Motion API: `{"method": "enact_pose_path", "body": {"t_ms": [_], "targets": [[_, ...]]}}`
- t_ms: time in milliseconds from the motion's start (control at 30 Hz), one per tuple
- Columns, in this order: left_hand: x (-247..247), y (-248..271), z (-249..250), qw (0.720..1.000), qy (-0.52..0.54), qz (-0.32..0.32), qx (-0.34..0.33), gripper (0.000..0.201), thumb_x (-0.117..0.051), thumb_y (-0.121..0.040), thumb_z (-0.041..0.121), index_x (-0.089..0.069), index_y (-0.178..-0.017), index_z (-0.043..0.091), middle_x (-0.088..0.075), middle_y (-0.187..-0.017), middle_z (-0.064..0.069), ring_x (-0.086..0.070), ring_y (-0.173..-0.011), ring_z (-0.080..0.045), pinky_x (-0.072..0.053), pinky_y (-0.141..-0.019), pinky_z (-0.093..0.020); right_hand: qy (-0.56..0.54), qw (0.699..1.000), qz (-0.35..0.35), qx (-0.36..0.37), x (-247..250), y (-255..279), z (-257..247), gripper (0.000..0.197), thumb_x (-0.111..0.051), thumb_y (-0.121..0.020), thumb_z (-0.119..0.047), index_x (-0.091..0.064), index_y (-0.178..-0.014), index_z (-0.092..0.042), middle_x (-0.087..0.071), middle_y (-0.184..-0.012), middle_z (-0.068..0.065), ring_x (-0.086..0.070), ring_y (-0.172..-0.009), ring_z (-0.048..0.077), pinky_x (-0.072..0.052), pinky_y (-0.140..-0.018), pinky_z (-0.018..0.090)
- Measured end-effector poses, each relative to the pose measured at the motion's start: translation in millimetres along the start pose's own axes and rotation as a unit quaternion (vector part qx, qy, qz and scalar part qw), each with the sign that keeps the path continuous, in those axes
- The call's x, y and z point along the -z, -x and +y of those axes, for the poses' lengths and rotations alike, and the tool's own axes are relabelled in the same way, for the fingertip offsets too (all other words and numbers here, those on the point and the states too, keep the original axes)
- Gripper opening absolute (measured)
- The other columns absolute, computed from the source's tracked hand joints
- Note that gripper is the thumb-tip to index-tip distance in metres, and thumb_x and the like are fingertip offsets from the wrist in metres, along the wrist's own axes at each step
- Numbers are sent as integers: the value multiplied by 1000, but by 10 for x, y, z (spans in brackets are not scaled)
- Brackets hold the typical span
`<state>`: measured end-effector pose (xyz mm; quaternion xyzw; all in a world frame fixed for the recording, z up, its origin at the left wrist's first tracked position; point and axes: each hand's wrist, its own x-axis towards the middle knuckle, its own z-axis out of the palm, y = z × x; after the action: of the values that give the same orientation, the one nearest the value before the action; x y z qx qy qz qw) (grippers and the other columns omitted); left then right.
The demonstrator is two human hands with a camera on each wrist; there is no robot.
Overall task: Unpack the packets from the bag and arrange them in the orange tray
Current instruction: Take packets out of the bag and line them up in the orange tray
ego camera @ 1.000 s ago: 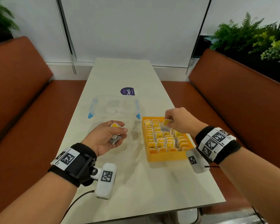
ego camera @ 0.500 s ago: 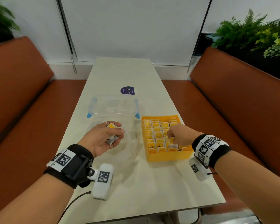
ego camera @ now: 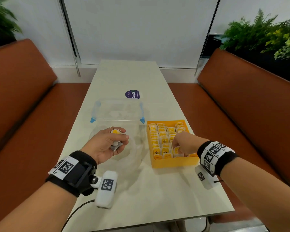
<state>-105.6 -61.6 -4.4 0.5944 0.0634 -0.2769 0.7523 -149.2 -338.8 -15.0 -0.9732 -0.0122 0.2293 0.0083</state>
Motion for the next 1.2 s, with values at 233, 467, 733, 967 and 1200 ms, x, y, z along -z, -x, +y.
{"method": "enact_pose_path", "body": {"t_ms": [233, 467, 733, 967, 1200], "targets": [[16, 16, -1, 1000, -1, 2, -5, 21, -65, -82, -7, -62, -93, 11, -65, -78, -9, -63, -70, -19, -52, -51, -23, -30, 998, 62, -14, 47, -8, 7, 39, -45, -90, 1, -59, -124, -13, -58, -127, 6, -56, -112, 23, -42, -77, 25], [22, 52, -13, 1000, -1, 4, -5, 22, -66, -81, -7, -62, -93, 11, -66, -76, -9, -64, -71, -19, -52, -50, -23, -62, 992, 105, 19, 73, -112, -170, 27, -48, -90, -5, -65, -108, -15, -65, -111, 7, -56, -88, 20, -42, -70, 26], [69, 82, 13, 1000, 3, 14, -11, 21, -65, -82, -7, -62, -93, 11, -67, -72, -7, -63, -72, -20, -52, -51, -22, 4, 999, 35, 35, -92, -205, -253, 40, -46, -88, -2, -60, -122, -16, -59, -124, 5, -53, -114, 24, -41, -78, 26], [82, 91, 8, 1000, 4, 12, -11, 21, -65, -82, -7, -62, -93, 11, -67, -68, -5, -64, -72, -19, -52, -52, -22, 3, 999, 16, 33, -65, -241, -256, 42, -48, -85, -1, -59, -122, -18, -59, -125, 4, -55, -111, 24, -45, -78, 28], [86, 100, 20, 1000, 6, 11, -14, 21, -65, -82, -7, -62, -93, 11, -66, -70, -5, -63, -71, -19, -52, -51, -21, 5, 998, 20, 55, -5, -297, -347, 34, -53, -88, -7, -60, -121, -13, -60, -123, 7, -58, -109, 26, -50, -83, 33]]}}
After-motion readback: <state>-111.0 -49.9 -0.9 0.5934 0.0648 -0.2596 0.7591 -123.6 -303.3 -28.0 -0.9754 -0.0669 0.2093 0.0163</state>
